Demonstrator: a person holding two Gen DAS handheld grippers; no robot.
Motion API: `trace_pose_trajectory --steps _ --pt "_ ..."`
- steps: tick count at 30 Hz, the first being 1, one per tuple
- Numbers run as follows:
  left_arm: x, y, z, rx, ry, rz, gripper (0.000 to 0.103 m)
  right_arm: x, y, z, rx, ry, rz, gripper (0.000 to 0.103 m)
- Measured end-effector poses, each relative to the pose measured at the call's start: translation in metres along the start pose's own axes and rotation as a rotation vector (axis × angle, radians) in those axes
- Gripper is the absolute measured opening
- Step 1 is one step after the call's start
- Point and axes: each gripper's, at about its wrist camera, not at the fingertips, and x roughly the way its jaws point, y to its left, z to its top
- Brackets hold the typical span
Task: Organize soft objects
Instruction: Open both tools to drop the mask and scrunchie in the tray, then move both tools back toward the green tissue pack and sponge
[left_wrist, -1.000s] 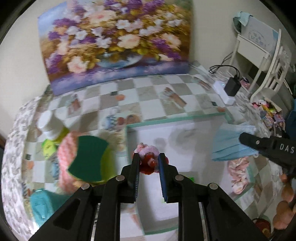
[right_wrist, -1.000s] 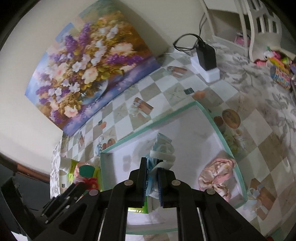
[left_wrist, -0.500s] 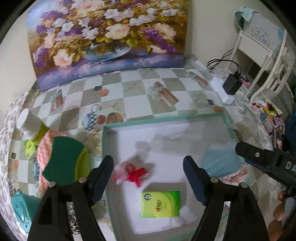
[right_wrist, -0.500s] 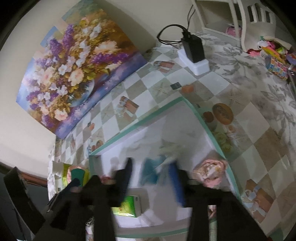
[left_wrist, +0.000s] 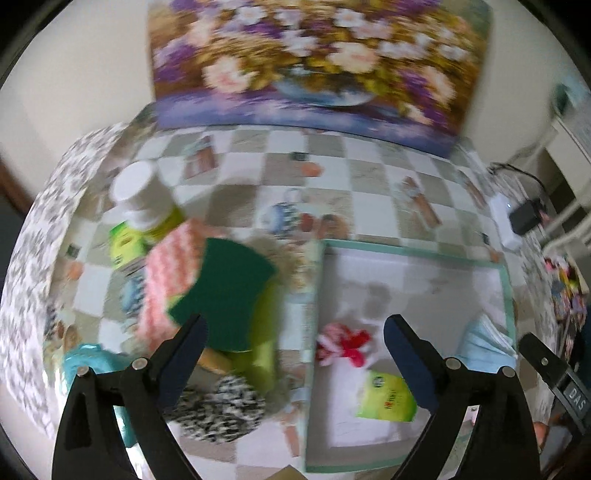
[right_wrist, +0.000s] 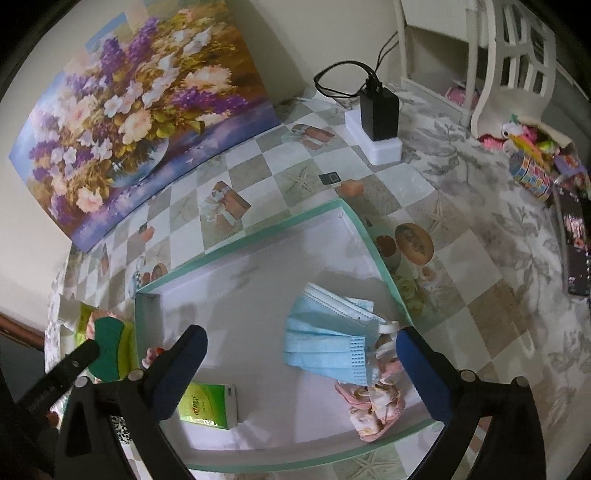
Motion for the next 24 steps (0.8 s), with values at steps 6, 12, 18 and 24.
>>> trace_pose_trajectory --steps 6,12,18,24 --pt "-0.018 0.055 0.006 -0.113 -0.021 0.073 0.096 -0.01 0.008 0.001 -0.028 -0.016 -0.014 0.103" --pt "-0.037 0.102 0.006 -0.184 -0.052 0.153 0.096 -0.02 0.018 -0.001 -0.058 -0.016 -0.059 0.103" --pt "-0.05 0.144 0.002 -0.249 -0.065 0.215 0.096 -0.032 0.033 -0.004 -0.084 -0.034 -0.089 0.103" --pt "-0.059 0.173 -0.003 -0.315 -0.077 0.232 0.096 -0.034 0.072 -0.016 -0.144 -0.033 -0.01 0.103"
